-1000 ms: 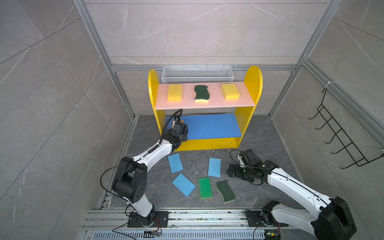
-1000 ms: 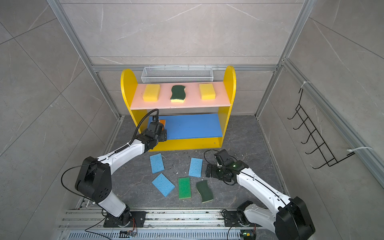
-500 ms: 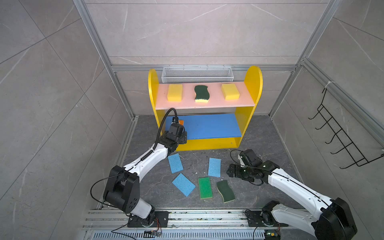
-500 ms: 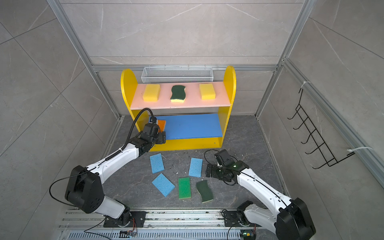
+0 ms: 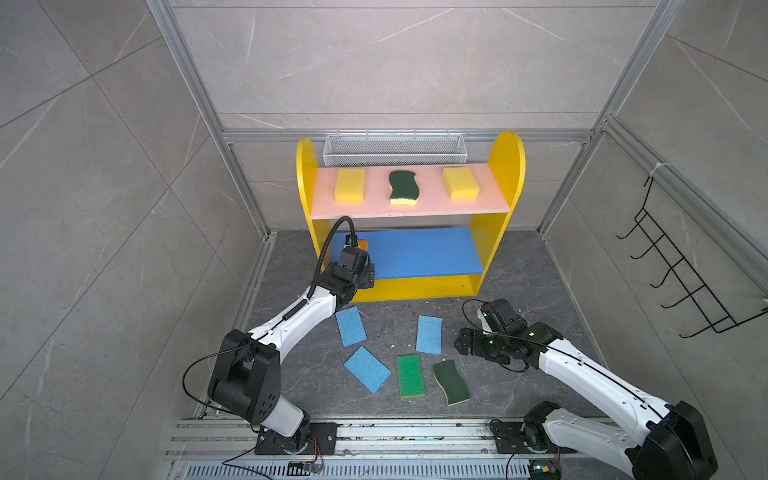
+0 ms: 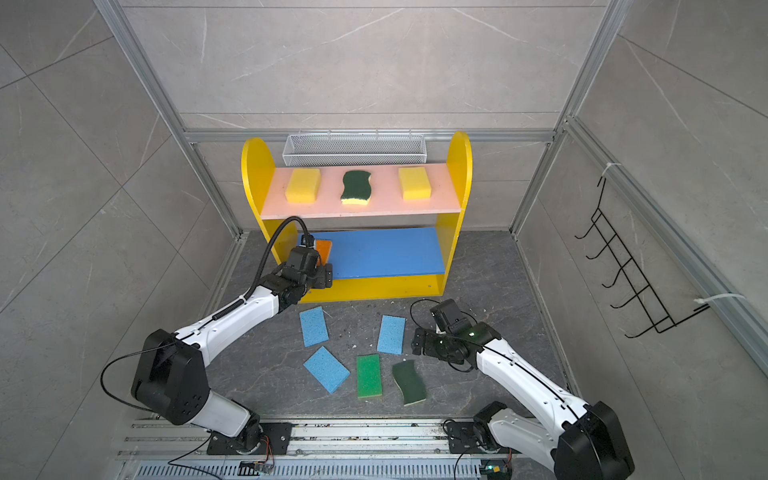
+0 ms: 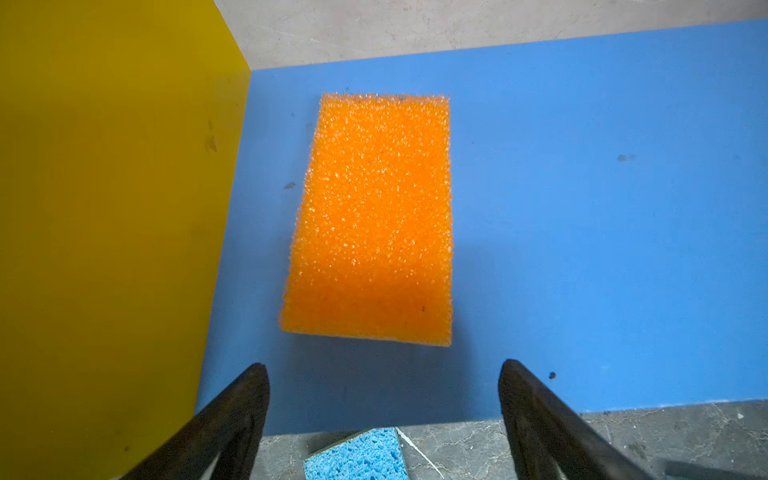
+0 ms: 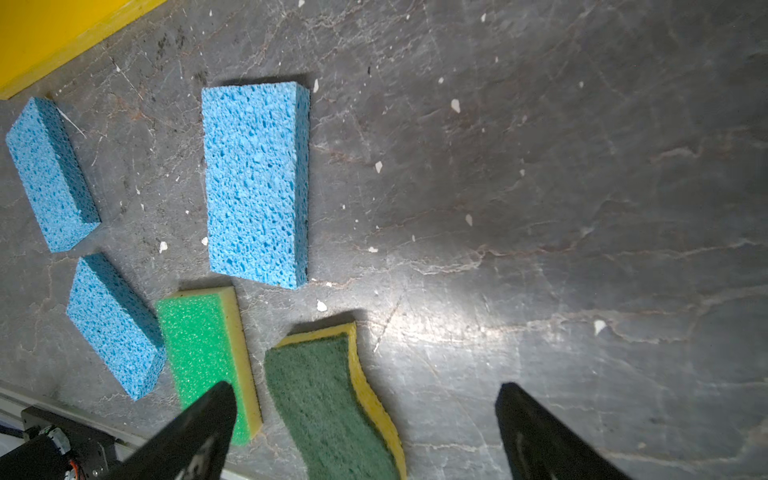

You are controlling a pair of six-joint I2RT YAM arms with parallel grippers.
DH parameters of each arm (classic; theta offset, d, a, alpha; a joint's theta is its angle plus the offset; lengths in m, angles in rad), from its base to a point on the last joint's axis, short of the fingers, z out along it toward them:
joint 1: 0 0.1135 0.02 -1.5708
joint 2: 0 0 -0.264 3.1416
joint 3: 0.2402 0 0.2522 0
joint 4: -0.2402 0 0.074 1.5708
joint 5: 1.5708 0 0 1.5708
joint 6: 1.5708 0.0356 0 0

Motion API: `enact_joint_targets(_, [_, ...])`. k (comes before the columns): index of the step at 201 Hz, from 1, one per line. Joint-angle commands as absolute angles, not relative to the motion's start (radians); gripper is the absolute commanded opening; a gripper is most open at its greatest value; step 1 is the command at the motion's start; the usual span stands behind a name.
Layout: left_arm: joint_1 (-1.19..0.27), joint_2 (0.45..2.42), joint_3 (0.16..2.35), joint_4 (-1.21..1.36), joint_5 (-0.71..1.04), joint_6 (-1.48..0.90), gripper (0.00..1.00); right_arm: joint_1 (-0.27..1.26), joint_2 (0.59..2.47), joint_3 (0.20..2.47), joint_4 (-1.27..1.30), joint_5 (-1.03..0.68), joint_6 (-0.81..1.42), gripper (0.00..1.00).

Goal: Place and organize the cleaning sponges onto the shelf
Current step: 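Lower the orange sponge onto the blue shelf and open the left gripper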

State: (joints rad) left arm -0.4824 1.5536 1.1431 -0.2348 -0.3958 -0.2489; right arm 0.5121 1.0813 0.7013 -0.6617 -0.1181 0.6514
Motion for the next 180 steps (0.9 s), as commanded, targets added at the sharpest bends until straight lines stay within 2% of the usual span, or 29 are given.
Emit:
enact_joint_targets(1, [-0.478,1.577,1.184,-0.201,-0.434,-0.231,0.90,0.518,1.065,0.716,-0.695,-0.097,0.640,0.99])
enact_joint_targets(180, [-0.473,1.674,1.236,-0.180,-0.453,-0.272,0.93,0.520,1.078,0.720,-0.696,-0.085,0.628,0.99])
